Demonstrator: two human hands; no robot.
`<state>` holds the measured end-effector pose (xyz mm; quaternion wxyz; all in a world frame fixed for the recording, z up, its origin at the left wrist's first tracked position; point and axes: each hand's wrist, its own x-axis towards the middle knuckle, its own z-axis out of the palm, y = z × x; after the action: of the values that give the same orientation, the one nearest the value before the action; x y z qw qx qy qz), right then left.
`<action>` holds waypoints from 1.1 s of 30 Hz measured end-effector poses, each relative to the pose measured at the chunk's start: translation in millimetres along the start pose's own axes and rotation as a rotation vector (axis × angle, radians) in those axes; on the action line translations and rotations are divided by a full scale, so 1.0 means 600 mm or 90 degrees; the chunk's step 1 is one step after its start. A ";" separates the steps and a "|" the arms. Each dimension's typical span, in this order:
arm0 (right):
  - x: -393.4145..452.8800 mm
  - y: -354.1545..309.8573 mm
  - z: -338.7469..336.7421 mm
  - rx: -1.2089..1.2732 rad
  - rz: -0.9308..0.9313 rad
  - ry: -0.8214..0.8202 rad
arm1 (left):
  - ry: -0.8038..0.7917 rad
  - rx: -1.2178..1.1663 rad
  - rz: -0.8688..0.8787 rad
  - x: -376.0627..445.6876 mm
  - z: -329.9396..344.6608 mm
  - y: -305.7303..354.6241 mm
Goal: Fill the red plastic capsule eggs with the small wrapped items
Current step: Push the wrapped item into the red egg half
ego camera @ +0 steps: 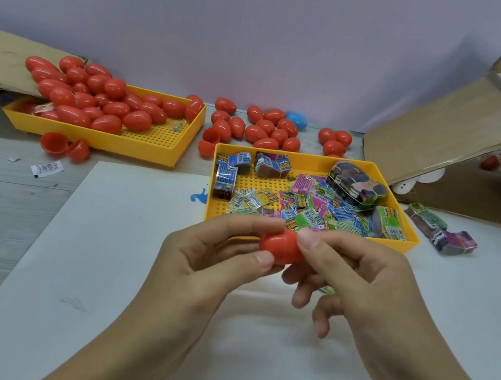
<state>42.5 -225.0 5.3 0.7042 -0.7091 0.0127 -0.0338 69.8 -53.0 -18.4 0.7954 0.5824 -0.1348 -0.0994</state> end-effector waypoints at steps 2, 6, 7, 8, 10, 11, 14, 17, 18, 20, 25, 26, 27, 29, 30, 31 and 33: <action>-0.001 0.001 -0.001 0.007 -0.019 -0.008 | 0.006 -0.011 -0.002 0.001 0.000 -0.001; -0.003 0.005 -0.002 0.002 -0.043 -0.018 | 0.062 -0.061 -0.059 0.007 0.003 0.003; -0.003 0.007 -0.002 -0.008 -0.047 -0.020 | 0.072 -0.056 -0.085 0.007 0.005 0.005; -0.003 0.008 -0.002 -0.018 -0.053 -0.023 | 0.074 -0.046 -0.106 0.007 0.007 0.006; -0.002 0.011 -0.001 -0.032 -0.063 -0.030 | 0.067 -0.029 -0.129 0.007 0.011 0.005; -0.002 0.012 -0.001 -0.037 -0.067 -0.032 | 0.065 -0.022 -0.124 0.006 0.012 0.005; -0.001 0.013 -0.001 -0.033 -0.070 -0.032 | 0.065 -0.009 -0.089 0.005 0.007 0.002; 0.000 0.010 -0.003 -0.002 -0.045 -0.012 | 0.049 -0.032 -0.082 0.006 0.002 0.001; 0.000 0.009 -0.003 0.004 -0.034 -0.005 | 0.046 -0.038 -0.080 0.006 0.001 0.002; -0.001 0.007 -0.002 0.004 -0.018 0.000 | 0.039 -0.039 -0.074 0.006 0.001 0.003; -0.002 0.007 -0.001 -0.017 -0.030 -0.002 | 0.029 -0.040 -0.070 0.007 0.000 0.001; -0.001 0.007 -0.001 -0.016 -0.032 -0.006 | 0.028 -0.032 -0.066 0.007 0.000 0.000; -0.001 0.006 -0.001 -0.015 -0.032 -0.009 | 0.030 -0.020 -0.061 0.006 0.000 -0.001; 0.003 0.004 -0.006 -0.024 -0.032 0.002 | 0.048 -0.005 -0.050 0.006 -0.001 -0.003; 0.006 0.003 -0.012 -0.035 -0.032 0.027 | 0.060 -0.006 -0.043 0.006 -0.002 -0.004; 0.011 0.003 -0.021 -0.057 -0.030 0.062 | 0.070 -0.010 -0.037 0.007 -0.003 -0.005; 0.022 0.008 -0.043 -0.193 -0.036 0.142 | 0.085 -0.009 -0.029 0.009 -0.006 -0.007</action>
<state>54.1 -251.7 1.1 0.5820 -0.7992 0.0758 -0.1297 76.2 -52.8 -23.0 0.8042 0.5852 -0.0676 -0.0794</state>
